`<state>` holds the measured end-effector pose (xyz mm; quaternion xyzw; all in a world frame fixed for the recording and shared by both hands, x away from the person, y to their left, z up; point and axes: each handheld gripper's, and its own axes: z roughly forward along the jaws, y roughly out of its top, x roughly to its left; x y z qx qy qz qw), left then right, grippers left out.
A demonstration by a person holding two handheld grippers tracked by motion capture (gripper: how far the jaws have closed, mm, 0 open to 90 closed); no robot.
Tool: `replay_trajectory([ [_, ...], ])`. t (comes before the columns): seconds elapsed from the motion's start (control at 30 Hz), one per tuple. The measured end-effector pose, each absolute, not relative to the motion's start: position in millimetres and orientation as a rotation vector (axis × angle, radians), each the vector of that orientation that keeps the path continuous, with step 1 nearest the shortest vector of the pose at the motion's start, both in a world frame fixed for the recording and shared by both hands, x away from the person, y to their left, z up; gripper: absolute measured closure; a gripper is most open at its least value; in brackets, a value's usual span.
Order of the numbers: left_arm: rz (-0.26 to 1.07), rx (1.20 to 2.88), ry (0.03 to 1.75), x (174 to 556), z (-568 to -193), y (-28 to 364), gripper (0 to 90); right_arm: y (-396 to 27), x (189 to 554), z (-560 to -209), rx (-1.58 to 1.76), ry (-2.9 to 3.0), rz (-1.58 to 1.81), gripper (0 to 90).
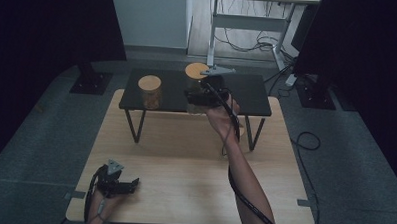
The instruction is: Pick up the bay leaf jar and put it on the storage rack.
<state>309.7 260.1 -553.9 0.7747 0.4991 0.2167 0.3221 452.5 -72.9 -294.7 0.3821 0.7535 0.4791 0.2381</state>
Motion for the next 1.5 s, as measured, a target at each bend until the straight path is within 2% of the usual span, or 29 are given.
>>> replay_trajectory([
  [1.13,0.569,2.037,1.308,310.0,-553.8,260.4,3.2,-74.7,473.9,-296.6,1.064,2.041,1.324,24.7],
  [1.5,0.569,2.037,1.308,310.0,-553.8,260.3,3.2,-72.4,476.5,-303.4,1.058,2.065,1.287,2.5],
])
